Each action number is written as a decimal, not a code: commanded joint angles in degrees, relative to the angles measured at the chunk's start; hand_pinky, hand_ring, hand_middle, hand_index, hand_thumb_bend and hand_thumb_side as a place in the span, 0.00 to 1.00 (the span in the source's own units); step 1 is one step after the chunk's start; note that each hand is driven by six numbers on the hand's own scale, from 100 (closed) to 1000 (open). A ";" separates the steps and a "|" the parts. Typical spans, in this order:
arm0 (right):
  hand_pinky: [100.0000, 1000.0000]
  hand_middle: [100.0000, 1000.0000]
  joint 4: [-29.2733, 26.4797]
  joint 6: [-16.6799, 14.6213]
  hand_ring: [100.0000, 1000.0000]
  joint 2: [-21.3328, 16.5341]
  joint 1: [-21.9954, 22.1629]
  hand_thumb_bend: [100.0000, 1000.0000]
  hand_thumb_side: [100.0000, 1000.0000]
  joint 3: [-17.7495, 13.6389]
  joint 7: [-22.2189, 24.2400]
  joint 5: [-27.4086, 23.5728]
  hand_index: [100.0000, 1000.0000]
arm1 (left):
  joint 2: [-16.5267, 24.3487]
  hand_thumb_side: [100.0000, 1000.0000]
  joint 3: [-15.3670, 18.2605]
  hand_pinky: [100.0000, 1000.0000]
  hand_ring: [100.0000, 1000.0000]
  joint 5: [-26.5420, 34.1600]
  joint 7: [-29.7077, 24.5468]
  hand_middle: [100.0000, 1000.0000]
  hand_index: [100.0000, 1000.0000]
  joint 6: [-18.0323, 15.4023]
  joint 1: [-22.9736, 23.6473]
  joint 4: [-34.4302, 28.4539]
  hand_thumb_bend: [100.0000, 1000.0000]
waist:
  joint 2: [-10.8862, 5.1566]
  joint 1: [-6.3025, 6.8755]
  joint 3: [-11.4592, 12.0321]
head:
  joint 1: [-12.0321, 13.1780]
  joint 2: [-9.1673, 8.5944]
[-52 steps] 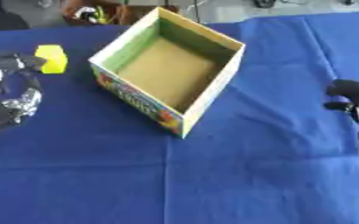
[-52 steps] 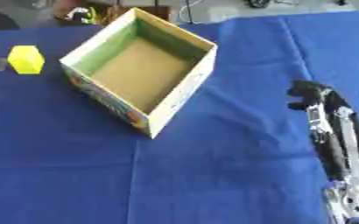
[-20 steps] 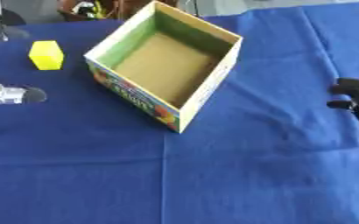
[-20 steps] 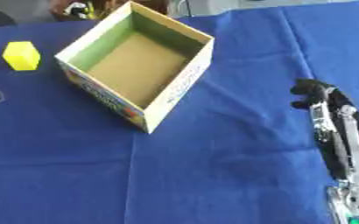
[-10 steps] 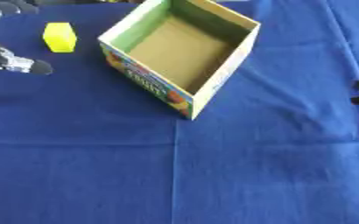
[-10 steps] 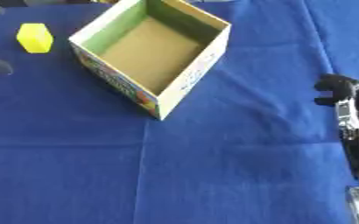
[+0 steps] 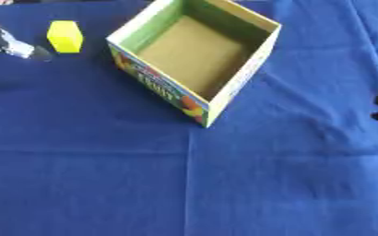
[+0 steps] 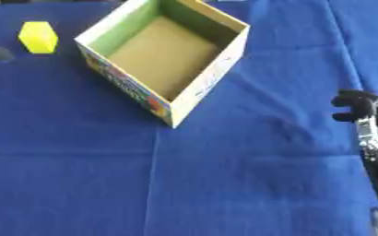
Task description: Pick up objects on the table and place them in the box.
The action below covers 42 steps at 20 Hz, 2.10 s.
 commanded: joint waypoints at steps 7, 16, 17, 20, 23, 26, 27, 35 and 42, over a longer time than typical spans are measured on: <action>0.63 0.58 -0.87 -0.23 0.76 -0.46 -0.19 0.00 0.89 0.27 0.22 1.72 0.74 | -0.44 0.72 -0.14 0.81 0.94 -4.81 -0.89 0.91 1.00 -3.51 -4.87 6.12 0.69 | 0.26 0.24 -1.20 | -0.20 -4.95; 0.63 0.58 -0.87 -0.34 0.76 -0.30 -0.62 0.00 0.89 0.61 0.53 2.21 0.74 | -2.17 0.68 1.24 0.80 0.93 -8.96 -3.42 0.91 1.00 -3.45 -8.10 12.19 0.65 | 1.60 0.62 -2.42 | 0.42 -7.30; 0.63 0.58 -0.87 -0.35 0.76 -0.29 -0.64 0.00 0.89 0.64 0.56 2.28 0.74 | -2.29 0.66 1.49 0.80 0.94 -9.22 -3.25 0.91 1.00 -3.34 -8.38 12.59 0.64 | 1.74 0.65 -2.52 | 0.49 -7.46; 0.63 0.58 -0.87 -0.44 0.76 -0.21 -0.78 0.00 0.89 0.82 0.76 2.54 0.74 | -2.61 0.61 2.41 0.80 0.93 -10.34 -2.69 0.92 1.00 -2.83 -9.15 14.14 0.58 | 2.37 0.78 -2.99 | 0.87 -8.23; 0.63 0.58 -0.87 -0.46 0.76 -0.10 -0.83 0.00 0.89 0.83 0.76 2.83 0.74 | -2.42 0.59 2.88 0.80 0.93 -10.04 -3.03 0.92 1.00 -3.00 -9.33 15.08 0.55 | 2.97 0.87 -3.21 | 0.99 -8.73; 0.63 0.58 -0.87 -0.47 0.76 -0.01 -0.92 0.00 0.89 1.00 0.87 3.10 0.74 | -2.14 0.58 3.20 0.80 0.94 -9.66 -3.54 0.92 1.00 -2.78 -9.63 15.24 0.53 | 3.50 0.87 -3.30 | 1.00 -8.94; 0.63 0.58 -0.87 -0.49 0.76 0.03 -0.95 0.00 0.89 1.10 0.99 3.18 0.74 | -2.07 0.57 3.40 0.80 0.93 -9.66 -3.56 0.92 1.00 -2.60 -9.82 15.29 0.52 | 3.68 0.85 -3.33 | 1.05 -9.03; 0.63 0.58 -0.87 -0.31 0.76 0.42 -0.93 0.00 0.90 1.40 1.43 3.79 0.74 | -1.42 0.55 4.67 0.79 0.93 -7.63 -4.21 0.92 1.00 -1.86 -10.58 15.28 0.47 | 4.62 0.96 -3.72 | 1.42 -9.88; 0.63 0.58 -0.87 -0.06 0.76 0.58 -0.93 0.00 0.90 1.65 1.85 3.87 0.74 | -0.96 0.53 4.42 0.79 0.93 -4.94 -6.70 0.93 1.00 -2.31 -10.85 14.56 0.42 | 4.92 1.22 -3.51 | 1.34 -9.77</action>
